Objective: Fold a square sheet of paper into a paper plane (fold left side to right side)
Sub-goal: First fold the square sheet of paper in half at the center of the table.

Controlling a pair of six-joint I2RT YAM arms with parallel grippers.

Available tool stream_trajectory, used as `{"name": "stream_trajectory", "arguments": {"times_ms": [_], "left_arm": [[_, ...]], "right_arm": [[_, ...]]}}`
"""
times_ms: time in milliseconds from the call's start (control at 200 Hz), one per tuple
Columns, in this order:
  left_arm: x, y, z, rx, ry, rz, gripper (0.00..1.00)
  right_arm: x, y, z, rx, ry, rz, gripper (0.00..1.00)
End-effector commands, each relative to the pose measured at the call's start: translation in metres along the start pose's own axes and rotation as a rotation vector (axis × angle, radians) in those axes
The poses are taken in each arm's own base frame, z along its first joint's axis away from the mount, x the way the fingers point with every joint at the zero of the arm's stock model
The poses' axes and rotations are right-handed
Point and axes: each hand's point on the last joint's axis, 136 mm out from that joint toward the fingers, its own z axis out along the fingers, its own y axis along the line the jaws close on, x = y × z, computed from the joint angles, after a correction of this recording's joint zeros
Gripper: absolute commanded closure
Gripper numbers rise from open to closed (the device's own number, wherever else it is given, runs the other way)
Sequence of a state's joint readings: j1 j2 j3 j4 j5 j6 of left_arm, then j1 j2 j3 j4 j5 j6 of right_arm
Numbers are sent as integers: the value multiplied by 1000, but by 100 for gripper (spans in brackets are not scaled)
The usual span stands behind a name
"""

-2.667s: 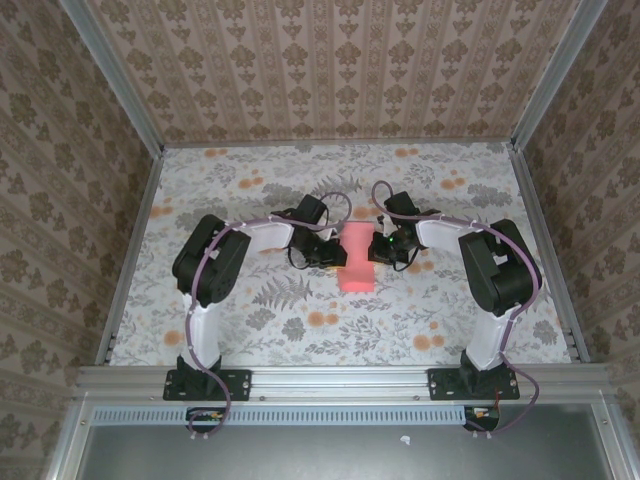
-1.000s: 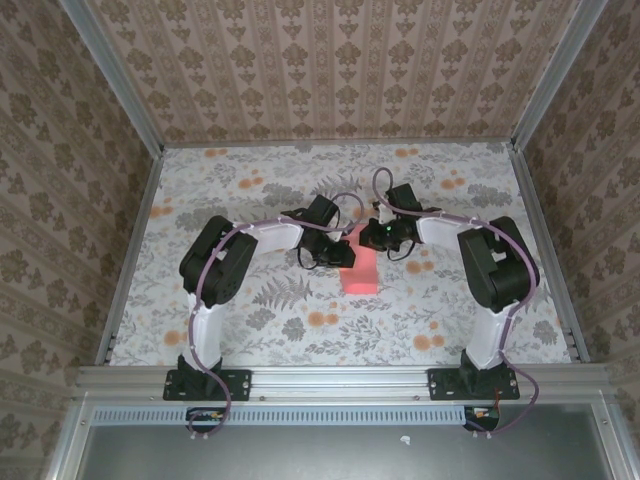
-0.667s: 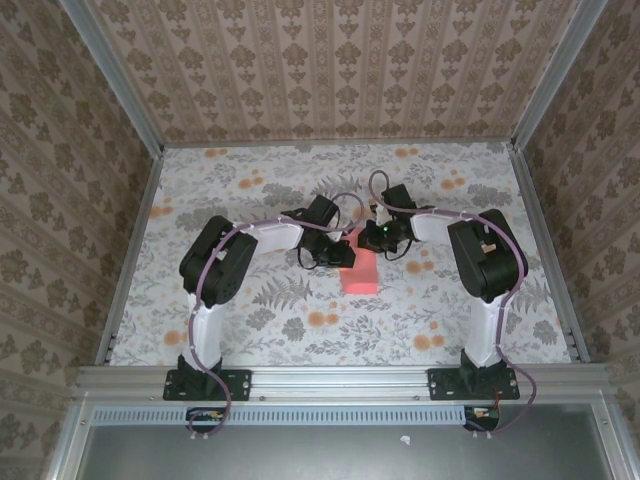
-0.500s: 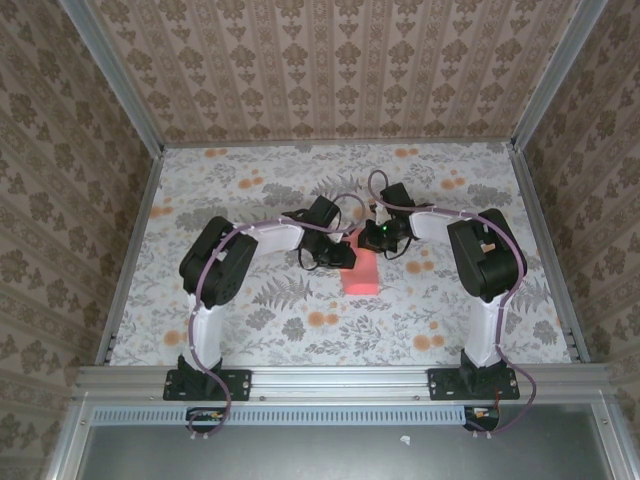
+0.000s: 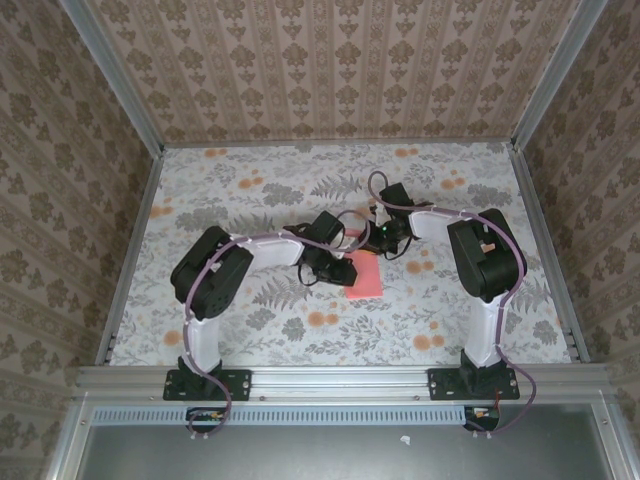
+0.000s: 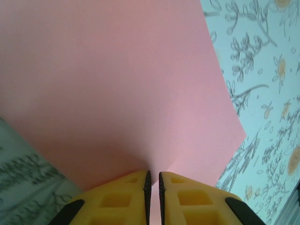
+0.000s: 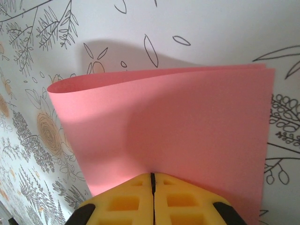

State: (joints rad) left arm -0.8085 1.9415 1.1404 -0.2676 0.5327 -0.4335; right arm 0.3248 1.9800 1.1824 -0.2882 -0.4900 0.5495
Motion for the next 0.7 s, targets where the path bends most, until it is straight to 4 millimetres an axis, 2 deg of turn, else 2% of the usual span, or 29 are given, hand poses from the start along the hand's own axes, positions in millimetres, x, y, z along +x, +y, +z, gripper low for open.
{"name": "stream_trajectory", "arguments": {"times_ms": [0, 305, 465, 575, 695], "left_arm": [[44, 0, 4, -21, 114, -47, 84], [68, -12, 5, -11, 124, -47, 85], [72, -15, 0, 5, 106, -57, 86], [61, -20, -10, 39, 66, -60, 87], [31, -23, -42, 101, -44, -71, 87]], "right_arm": [[9, -35, 10, 131, 31, 60, 93], [11, -37, 9, 136, 33, 58, 93], [11, -36, 10, 133, 34, 58, 93], [11, -36, 9, 133, 31, 60, 93], [10, -35, 8, 129, 24, 61, 93]]}}
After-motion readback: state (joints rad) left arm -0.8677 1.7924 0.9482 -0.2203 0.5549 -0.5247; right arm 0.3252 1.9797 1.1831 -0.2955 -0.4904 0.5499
